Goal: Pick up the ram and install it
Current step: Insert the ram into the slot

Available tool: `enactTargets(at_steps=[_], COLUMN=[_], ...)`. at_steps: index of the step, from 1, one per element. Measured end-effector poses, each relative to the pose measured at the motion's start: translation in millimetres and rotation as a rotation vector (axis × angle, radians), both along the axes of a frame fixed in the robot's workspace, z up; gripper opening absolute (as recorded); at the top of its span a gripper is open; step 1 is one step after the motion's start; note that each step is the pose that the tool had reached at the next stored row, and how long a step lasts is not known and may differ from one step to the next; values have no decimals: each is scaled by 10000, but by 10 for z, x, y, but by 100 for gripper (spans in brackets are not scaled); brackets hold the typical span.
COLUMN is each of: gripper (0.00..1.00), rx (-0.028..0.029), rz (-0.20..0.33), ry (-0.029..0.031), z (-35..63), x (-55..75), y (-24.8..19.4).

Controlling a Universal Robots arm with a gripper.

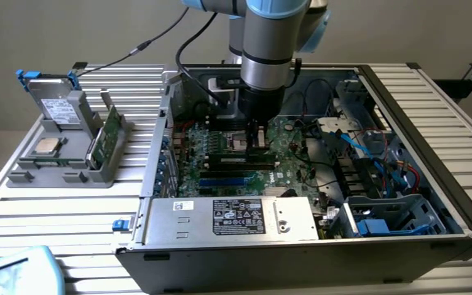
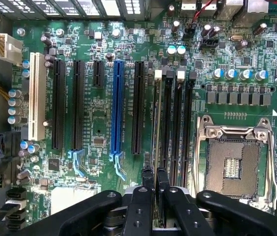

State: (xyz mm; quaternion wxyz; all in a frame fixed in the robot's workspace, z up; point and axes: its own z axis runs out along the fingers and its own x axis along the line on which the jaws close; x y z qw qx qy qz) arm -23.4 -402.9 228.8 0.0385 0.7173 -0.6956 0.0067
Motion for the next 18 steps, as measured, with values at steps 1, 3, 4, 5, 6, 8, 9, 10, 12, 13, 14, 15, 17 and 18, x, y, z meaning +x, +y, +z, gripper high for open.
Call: enactTargets(at_steps=[1,3,4,5,6,8,9,10,12,13,14,15,17,18], gripper=[14,14,14,14,14,14,14,14,14,14,14,14,14,14], rx=[-7,-22,-32,-45,-55,-79,-90,-95,-100,-101,-102,-104,-109,-115], rz=[0,0,2,1,3,3,4,4,4,4,4,4,5,4], ry=[-3,-32,-64,-102,-153,-201,-208,-210,-211,-211,-210,-210,-211,-211], z=[0,-5,-7,-7,-8,-8,-8,-8,-8,-8,-8,-8,-8,-8], x=[-2,-6,-9,-14,-19,-26,-29,-34,-42,-46,-50,-51,-52,-52], y=[0,2,4,7,10,16,18,19,21,22,23,23,26,28])
